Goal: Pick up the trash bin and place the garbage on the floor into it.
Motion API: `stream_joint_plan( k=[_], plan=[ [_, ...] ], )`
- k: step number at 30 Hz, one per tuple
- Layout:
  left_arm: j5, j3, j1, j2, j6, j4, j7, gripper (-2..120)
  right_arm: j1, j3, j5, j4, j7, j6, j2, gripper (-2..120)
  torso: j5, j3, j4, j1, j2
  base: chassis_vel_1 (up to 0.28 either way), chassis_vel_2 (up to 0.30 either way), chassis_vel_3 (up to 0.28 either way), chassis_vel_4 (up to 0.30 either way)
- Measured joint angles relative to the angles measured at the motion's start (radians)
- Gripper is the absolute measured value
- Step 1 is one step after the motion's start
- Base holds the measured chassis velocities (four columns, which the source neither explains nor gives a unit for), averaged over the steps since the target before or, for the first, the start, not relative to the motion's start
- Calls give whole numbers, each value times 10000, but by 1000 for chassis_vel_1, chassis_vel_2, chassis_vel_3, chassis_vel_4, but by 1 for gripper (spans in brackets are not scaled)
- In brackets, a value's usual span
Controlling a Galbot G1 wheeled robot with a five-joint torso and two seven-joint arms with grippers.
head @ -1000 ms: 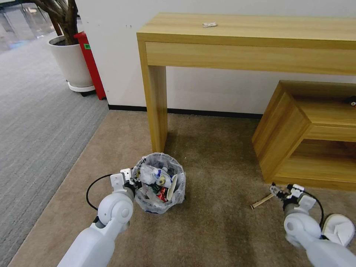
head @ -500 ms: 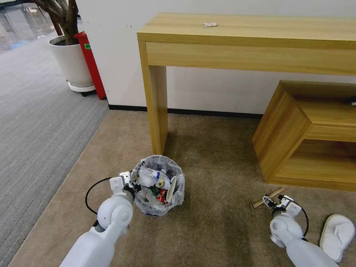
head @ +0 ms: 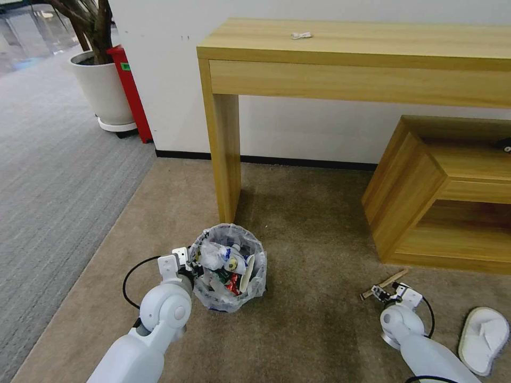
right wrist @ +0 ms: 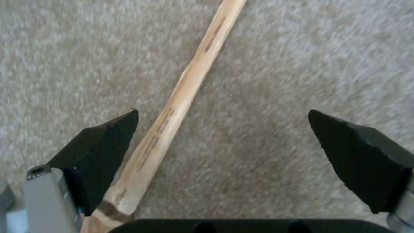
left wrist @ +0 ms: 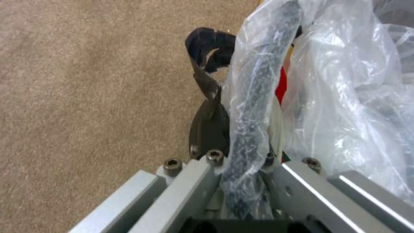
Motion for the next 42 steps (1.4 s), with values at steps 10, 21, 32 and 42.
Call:
stream_joint_plan(
  k=[10, 21, 32, 42],
  plan=[
    [-16, -29, 104, 36, 1, -178, -9, 0, 492, -450, -289, -808, -233, 70, 220, 99, 0, 0, 0, 0, 0, 0, 0, 0, 0],
    [-87, 19, 114, 81, 1, -364, -10, 0, 980, -924, -490, -1474, -526, 170, 353, 88, -1, 0, -1, 0, 0, 0, 0, 0, 0],
    [-119, -25, 191, 96, -1, -550, -24, 0, 1103, -983, -792, -1783, -606, 384, 765, 52, -11, -5, -1, 0, 1, 0, 0, 0, 0],
    [-151, -3, 159, 46, -1, -609, -66, 0, 930, -850, -950, -1760, -685, 569, 717, 21, 9, -2, 14, -1, 3, 0, 0, 0, 0]
  ],
)
